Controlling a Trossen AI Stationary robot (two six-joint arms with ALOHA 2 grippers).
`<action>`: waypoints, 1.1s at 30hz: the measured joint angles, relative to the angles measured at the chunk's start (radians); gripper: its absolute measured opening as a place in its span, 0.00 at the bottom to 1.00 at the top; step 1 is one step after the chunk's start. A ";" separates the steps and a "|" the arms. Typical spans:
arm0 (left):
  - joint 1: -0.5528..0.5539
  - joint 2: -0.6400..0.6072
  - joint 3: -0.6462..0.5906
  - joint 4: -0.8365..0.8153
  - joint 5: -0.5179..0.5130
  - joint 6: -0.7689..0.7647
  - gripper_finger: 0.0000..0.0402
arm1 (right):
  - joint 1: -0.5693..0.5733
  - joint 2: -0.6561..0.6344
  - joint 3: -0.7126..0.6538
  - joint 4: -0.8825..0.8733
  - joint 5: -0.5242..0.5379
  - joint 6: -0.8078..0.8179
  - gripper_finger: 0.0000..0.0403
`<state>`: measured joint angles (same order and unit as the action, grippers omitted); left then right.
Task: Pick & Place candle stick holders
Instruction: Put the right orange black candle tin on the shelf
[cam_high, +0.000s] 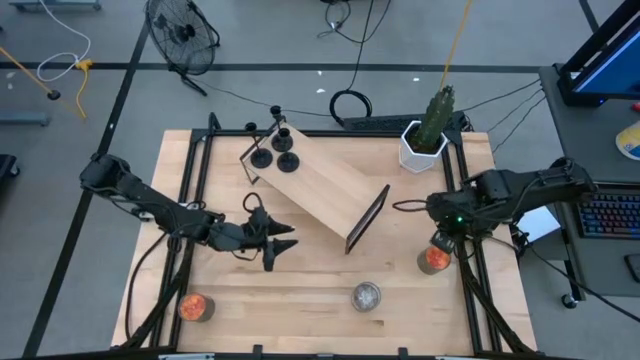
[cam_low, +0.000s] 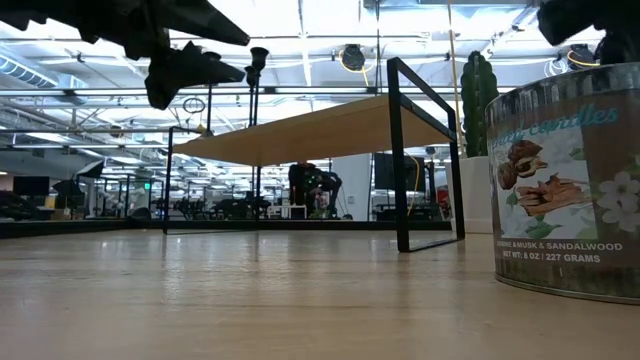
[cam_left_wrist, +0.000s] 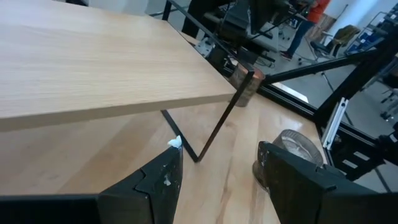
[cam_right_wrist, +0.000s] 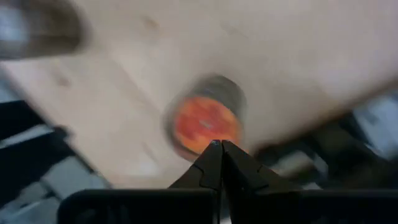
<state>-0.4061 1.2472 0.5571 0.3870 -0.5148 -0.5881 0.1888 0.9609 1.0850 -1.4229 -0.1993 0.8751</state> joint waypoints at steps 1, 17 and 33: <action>0.000 0.000 0.000 0.000 0.000 0.004 0.53 | 0.003 0.017 0.009 -0.048 0.012 0.012 0.00; 0.000 0.000 0.001 -0.012 -0.005 0.018 0.53 | 0.003 0.061 0.015 -0.129 0.042 0.075 0.28; 0.000 0.000 0.001 -0.021 -0.008 0.004 0.53 | 0.003 0.061 -0.178 0.006 0.065 0.084 0.45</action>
<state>-0.4061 1.2472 0.5583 0.3663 -0.5228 -0.5842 0.1921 1.0215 0.9073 -1.4166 -0.1342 0.9590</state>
